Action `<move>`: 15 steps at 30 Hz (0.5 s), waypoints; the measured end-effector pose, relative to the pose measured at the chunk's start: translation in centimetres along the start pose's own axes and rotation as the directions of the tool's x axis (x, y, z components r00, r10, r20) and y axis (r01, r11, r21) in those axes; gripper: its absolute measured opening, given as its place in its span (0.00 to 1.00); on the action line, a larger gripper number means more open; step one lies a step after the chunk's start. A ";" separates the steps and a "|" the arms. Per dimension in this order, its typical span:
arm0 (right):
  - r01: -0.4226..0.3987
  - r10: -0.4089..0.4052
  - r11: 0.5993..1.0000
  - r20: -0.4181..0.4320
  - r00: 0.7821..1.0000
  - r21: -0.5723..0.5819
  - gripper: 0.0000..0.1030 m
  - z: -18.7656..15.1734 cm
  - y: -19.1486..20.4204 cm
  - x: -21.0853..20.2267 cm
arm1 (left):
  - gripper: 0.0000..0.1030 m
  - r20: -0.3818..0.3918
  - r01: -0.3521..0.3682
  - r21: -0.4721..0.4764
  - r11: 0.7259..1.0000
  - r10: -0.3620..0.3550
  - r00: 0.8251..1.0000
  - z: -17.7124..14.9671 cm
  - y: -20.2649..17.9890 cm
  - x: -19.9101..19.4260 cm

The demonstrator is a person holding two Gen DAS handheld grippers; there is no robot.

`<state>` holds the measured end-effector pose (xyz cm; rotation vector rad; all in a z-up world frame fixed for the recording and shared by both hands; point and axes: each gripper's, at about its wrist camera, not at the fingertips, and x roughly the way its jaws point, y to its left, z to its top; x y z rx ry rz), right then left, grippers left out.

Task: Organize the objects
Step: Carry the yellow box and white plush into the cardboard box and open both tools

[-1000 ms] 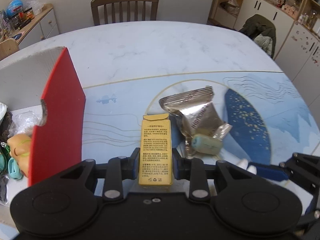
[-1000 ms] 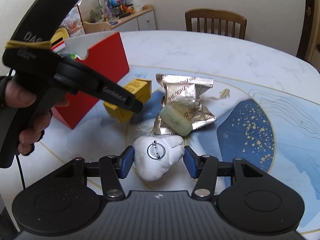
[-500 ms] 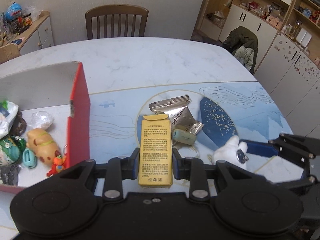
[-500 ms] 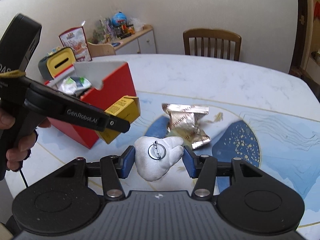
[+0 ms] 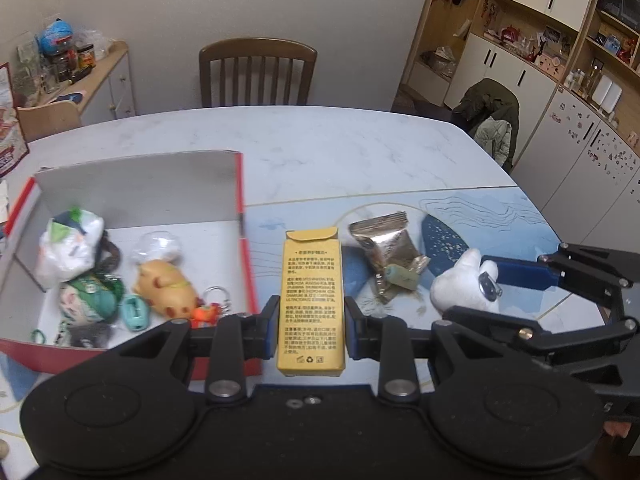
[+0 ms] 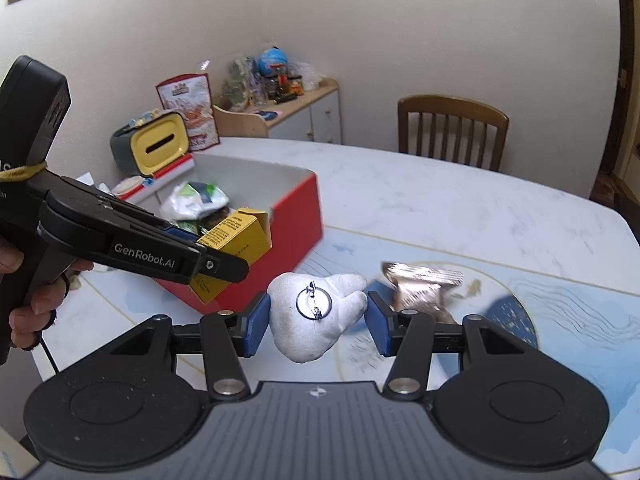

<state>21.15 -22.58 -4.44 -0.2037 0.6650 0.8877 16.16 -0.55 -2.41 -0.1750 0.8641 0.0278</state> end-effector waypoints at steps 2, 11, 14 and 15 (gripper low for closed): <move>-0.005 0.005 1.000 0.004 1.000 -0.004 0.50 0.5 0.9 0.1 | 0.28 0.000 -0.003 0.001 1.000 0.003 1.000 -0.1 0.9 -0.5; -0.014 0.014 0.999 0.006 1.000 -0.040 0.50 2.4 5.4 1.9 | 0.28 -0.001 -0.013 -0.005 1.000 0.013 1.000 -0.1 5.8 -1.9; -0.016 0.016 0.999 0.004 1.000 -0.044 0.50 3.1 6.8 2.7 | 0.28 0.001 -0.019 -0.009 1.000 0.019 1.000 -0.2 7.5 -2.3; -0.017 0.017 0.999 0.003 1.000 -0.046 0.50 3.2 7.2 3.0 | 0.28 0.000 -0.022 -0.009 1.000 0.022 1.000 -0.2 8.0 -2.4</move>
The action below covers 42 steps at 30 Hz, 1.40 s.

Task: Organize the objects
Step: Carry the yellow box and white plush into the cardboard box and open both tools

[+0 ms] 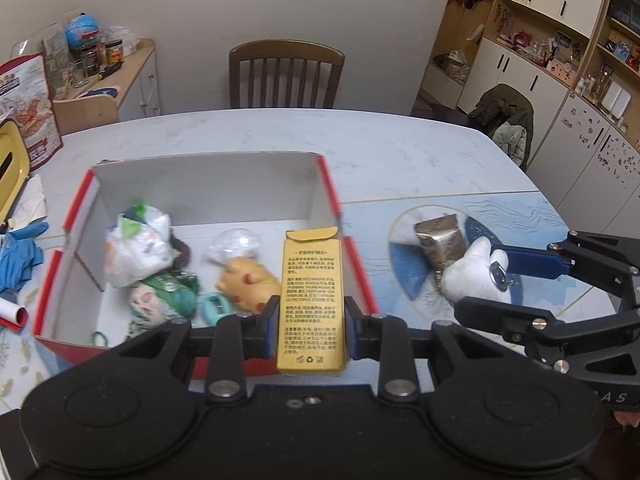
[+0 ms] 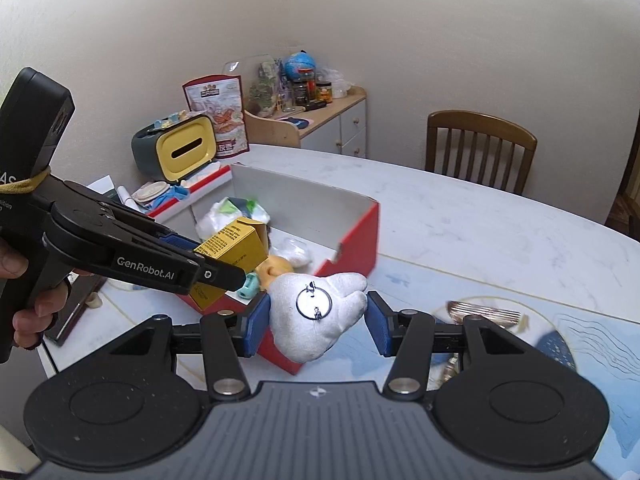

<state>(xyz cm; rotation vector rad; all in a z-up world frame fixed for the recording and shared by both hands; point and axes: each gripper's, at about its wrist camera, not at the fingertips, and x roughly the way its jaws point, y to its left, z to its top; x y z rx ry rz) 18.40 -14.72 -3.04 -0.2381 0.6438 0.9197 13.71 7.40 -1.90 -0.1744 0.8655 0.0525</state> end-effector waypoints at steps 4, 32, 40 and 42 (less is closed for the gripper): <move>-0.001 0.001 1.000 -0.008 1.000 -0.008 0.50 0.7 1.6 1.5 | 0.28 -0.005 -0.011 -0.007 1.000 0.011 1.000 0.0 2.2 -0.1; 0.064 -0.065 0.998 -0.162 0.985 -0.012 0.50 3.1 7.1 14.9 | 0.28 -0.076 -0.004 0.069 0.998 0.009 0.997 4.5 10.0 6.9; 0.066 -0.071 0.997 -0.224 0.972 -0.029 0.50 2.7 7.9 18.1 | 0.28 -0.136 -0.017 0.094 0.995 0.029 0.990 5.6 10.6 11.0; 0.070 -0.073 0.997 -0.235 0.969 -0.022 0.50 2.6 7.8 18.7 | 0.28 -0.155 -0.020 0.092 0.996 0.034 0.987 5.7 10.8 11.9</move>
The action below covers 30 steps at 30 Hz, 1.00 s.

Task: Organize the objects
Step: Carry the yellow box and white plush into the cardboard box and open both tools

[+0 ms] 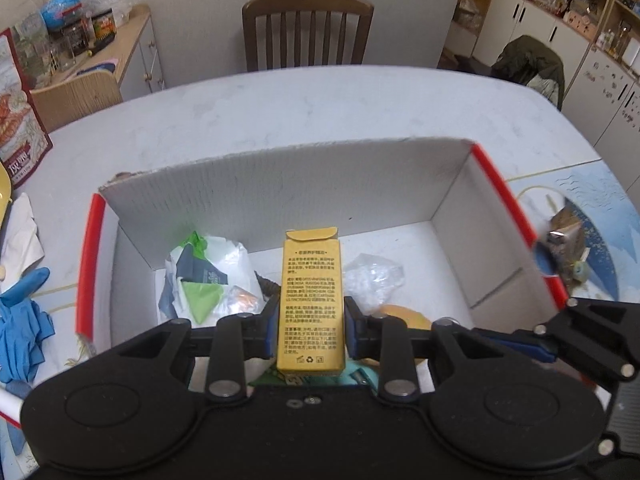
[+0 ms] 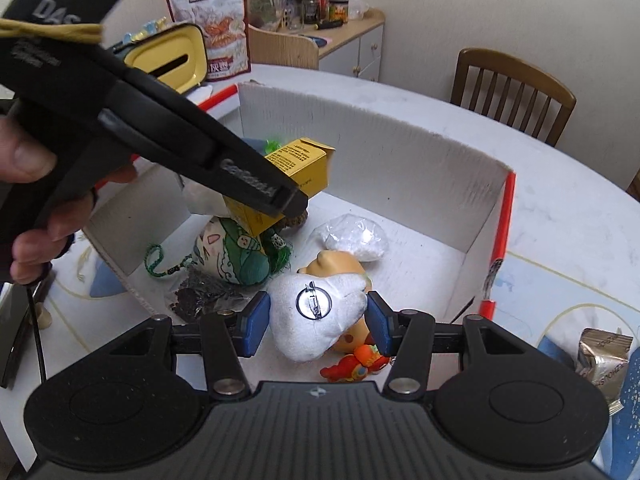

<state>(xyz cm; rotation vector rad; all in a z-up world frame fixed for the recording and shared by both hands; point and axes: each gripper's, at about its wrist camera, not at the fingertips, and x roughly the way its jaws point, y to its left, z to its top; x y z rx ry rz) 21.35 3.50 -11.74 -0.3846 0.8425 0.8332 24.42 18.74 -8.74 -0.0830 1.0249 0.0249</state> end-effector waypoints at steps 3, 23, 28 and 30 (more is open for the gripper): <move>-0.011 0.011 0.999 -0.010 1.000 0.030 0.50 0.2 -0.3 0.7 | 0.28 -0.018 -0.004 0.005 1.000 0.004 1.000 0.4 0.2 1.0; -0.057 0.060 0.995 -0.028 0.998 0.083 0.55 0.3 -0.4 0.2 | 0.31 -0.170 0.012 0.077 0.997 0.002 0.986 0.1 -0.6 4.1; -0.053 0.054 0.995 -0.013 0.998 0.080 0.57 0.2 -0.3 -0.6 | 0.35 -0.179 0.005 0.085 0.996 0.010 0.984 0.1 -0.7 4.3; -0.056 0.057 0.994 -0.006 0.998 0.089 0.57 0.1 -0.5 -1.0 | 0.38 -0.172 0.004 0.077 0.997 0.010 0.985 0.1 -0.6 4.0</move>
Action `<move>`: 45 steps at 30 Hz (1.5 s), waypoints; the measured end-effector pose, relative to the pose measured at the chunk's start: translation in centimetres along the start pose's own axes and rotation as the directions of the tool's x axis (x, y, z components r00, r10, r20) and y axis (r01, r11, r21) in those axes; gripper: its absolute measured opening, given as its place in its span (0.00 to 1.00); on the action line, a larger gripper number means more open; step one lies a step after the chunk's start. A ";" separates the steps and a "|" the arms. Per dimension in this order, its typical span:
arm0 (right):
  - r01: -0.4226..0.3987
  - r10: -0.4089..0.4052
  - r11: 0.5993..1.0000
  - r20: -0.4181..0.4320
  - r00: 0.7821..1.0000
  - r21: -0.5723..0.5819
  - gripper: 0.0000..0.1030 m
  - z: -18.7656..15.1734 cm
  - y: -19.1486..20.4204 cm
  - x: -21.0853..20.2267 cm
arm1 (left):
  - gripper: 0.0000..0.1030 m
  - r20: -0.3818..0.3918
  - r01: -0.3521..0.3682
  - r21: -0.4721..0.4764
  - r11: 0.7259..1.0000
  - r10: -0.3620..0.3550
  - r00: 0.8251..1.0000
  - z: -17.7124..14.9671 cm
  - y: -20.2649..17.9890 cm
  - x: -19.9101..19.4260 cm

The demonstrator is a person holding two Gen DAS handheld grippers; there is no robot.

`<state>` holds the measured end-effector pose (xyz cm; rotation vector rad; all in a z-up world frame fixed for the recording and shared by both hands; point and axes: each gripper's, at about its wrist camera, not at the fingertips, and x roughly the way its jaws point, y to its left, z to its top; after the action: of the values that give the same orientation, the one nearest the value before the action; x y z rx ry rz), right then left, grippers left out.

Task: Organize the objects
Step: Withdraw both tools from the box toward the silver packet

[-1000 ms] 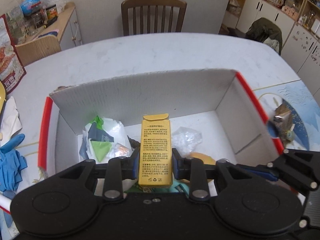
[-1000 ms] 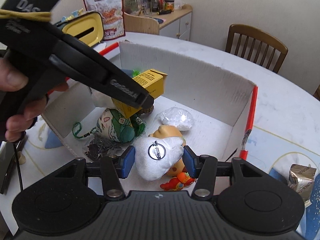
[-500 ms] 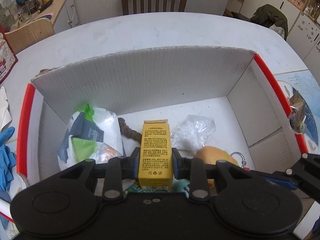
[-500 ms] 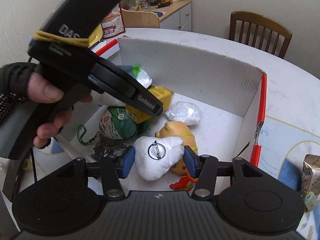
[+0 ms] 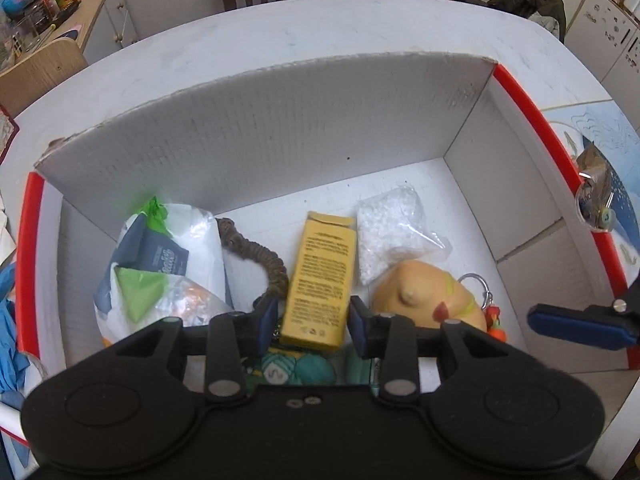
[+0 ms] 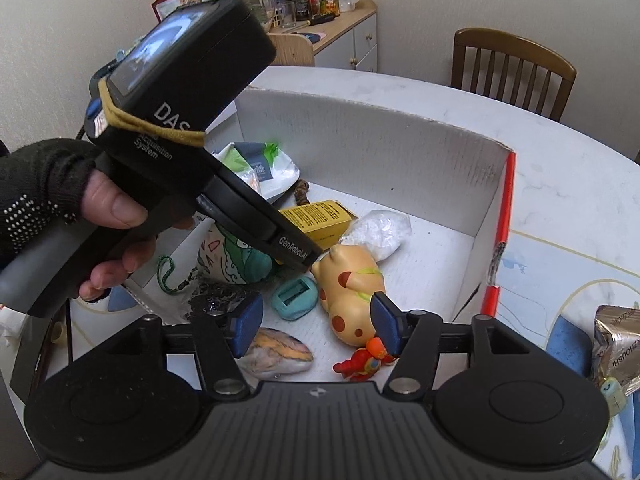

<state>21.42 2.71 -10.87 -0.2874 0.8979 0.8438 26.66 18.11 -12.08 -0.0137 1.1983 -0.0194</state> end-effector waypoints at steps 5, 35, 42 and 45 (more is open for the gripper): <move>-0.001 0.001 1.000 0.021 1.000 0.011 0.57 0.0 -0.7 -1.1 | 0.49 0.053 -0.004 -0.015 1.000 0.005 0.999 -0.2 -0.2 -1.4; -0.046 0.032 0.997 0.197 0.980 0.067 0.66 -3.2 -7.0 -12.0 | 0.71 0.344 -0.030 -0.065 0.997 0.050 0.938 -4.2 -9.4 -12.4; -0.030 0.005 0.994 0.231 0.973 0.103 0.71 -4.7 -10.3 -14.7 | 0.79 0.375 -0.014 -0.039 0.999 0.028 0.926 -3.9 -13.3 -12.8; -0.023 -0.006 0.993 0.241 0.970 0.116 0.73 -5.5 -11.8 -15.7 | 0.86 0.386 -0.004 -0.027 1.000 0.014 0.922 -3.7 -14.9 -12.7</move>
<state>21.81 -16.23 -3.26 -0.0755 0.7181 0.8104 18.51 3.51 -1.31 -0.0330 0.8018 0.0070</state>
